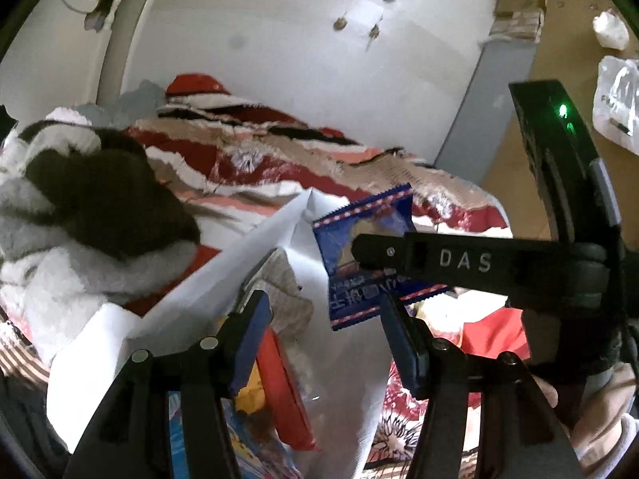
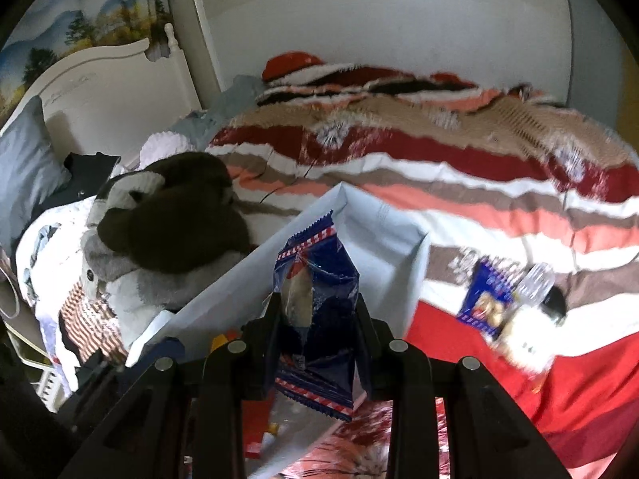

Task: Organize objects
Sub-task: 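Carry the red packet and blue pack over the white box and release both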

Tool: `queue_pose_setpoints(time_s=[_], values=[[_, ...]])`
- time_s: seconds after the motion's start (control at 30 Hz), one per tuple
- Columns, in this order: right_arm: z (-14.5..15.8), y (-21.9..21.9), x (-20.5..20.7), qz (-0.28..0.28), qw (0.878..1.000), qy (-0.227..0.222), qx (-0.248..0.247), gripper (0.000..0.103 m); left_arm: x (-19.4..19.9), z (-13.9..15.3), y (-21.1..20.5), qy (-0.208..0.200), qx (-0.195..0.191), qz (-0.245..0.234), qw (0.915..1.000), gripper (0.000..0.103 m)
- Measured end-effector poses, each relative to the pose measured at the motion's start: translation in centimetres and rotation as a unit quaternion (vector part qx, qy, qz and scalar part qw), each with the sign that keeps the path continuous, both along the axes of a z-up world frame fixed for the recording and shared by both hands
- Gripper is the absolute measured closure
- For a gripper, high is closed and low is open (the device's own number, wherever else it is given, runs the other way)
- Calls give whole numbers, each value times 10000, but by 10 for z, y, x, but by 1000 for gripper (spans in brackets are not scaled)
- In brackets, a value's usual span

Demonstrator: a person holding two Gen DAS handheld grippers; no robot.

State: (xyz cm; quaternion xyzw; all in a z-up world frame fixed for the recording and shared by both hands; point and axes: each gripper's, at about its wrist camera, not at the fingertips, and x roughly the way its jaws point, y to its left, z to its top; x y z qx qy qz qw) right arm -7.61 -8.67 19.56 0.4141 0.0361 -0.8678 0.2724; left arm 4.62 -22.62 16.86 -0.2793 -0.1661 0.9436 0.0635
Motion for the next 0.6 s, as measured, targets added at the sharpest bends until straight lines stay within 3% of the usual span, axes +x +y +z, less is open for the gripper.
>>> queue_pose_setpoints(time_s=[0.13, 0.27, 0.33, 0.47, 0.6], values=[[-8, -2, -4, 60, 9992, -328, -231, 72, -2, -5, 9, -133, -178, -50, 9997, 45], [-16, -3, -7, 119, 9975, -615, -333, 56, 0, -5, 19, -175, -367, -86, 9991, 45], [-22, -4, -7, 236, 9950, -874, -427, 52, 1, -6, 22, -190, -417, -69, 9989, 45], [-33, -9, -4, 639, 9854, -1496, -511, 52, 1, -7, 23, -219, -464, -45, 9987, 45], [-22, 3, 8, 695, 9887, -1228, -507, 52, 3, -6, 24, -191, -476, -16, 9987, 45]])
